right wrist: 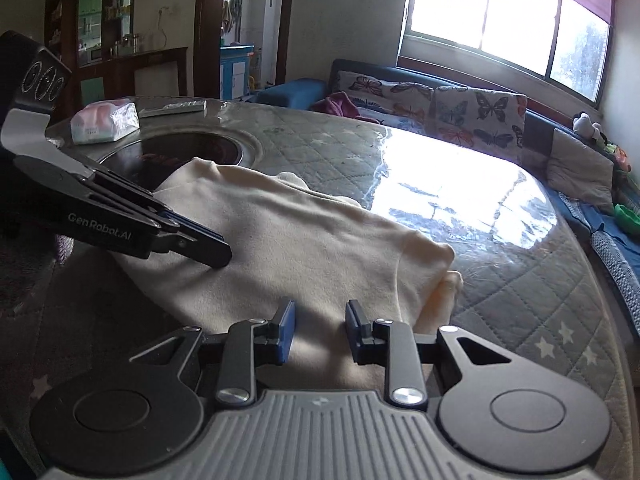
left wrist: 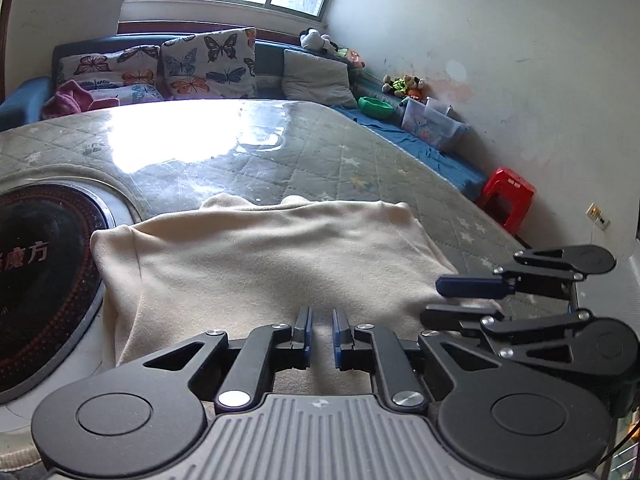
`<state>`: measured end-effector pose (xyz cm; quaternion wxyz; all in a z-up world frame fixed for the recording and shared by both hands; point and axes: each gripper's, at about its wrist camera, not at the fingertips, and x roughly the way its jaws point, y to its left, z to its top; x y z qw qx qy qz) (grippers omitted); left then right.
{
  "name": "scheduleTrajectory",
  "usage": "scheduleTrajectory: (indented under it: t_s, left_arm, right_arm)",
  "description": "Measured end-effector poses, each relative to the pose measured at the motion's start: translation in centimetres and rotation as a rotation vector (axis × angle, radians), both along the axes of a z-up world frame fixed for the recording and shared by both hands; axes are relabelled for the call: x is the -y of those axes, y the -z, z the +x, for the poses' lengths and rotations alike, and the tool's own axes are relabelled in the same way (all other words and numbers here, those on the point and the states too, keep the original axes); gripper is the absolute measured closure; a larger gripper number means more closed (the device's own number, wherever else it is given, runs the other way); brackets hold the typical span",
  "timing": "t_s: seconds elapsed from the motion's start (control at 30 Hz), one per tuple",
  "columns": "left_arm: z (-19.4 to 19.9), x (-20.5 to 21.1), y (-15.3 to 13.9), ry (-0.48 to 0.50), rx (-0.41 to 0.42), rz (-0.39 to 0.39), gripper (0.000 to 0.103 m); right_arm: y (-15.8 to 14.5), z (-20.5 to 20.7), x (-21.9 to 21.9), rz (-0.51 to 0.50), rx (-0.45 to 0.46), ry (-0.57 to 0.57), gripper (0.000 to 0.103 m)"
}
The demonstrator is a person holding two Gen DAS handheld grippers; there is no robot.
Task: Fold clothes
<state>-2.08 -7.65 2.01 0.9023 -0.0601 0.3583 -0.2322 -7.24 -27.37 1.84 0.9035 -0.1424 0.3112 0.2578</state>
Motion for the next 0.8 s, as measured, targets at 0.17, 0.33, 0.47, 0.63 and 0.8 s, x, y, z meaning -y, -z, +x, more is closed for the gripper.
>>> scheduleTrajectory:
  t_s: [0.17, 0.33, 0.47, 0.63, 0.8]
  left_arm:
    - [-0.4, -0.5, -0.1, -0.008, -0.002, -0.002, 0.090]
    - [-1.5, -1.5, -0.6, -0.025, 0.006, 0.000, 0.085]
    - [-1.9, -2.5, -1.0, -0.057, 0.010, -0.005, 0.084]
    - [-2.4, -4.1, -1.2, -0.102, 0.006, -0.005, 0.084]
    - [-3.2, -6.0, -1.2, -0.151, -0.002, -0.001, 0.084]
  right_arm:
    - [0.5, -0.9, 0.5, -0.022, -0.021, -0.004, 0.077]
    - [-0.1, -1.3, 0.8, -0.006, -0.019, -0.004, 0.077]
    - [-0.9, -0.9, 0.2, 0.025, -0.001, -0.022, 0.077]
    - [0.0, 0.2, -0.6, 0.038, -0.032, -0.031, 0.077]
    - [-0.4, -0.1, -0.6, 0.026, -0.039, -0.038, 0.077]
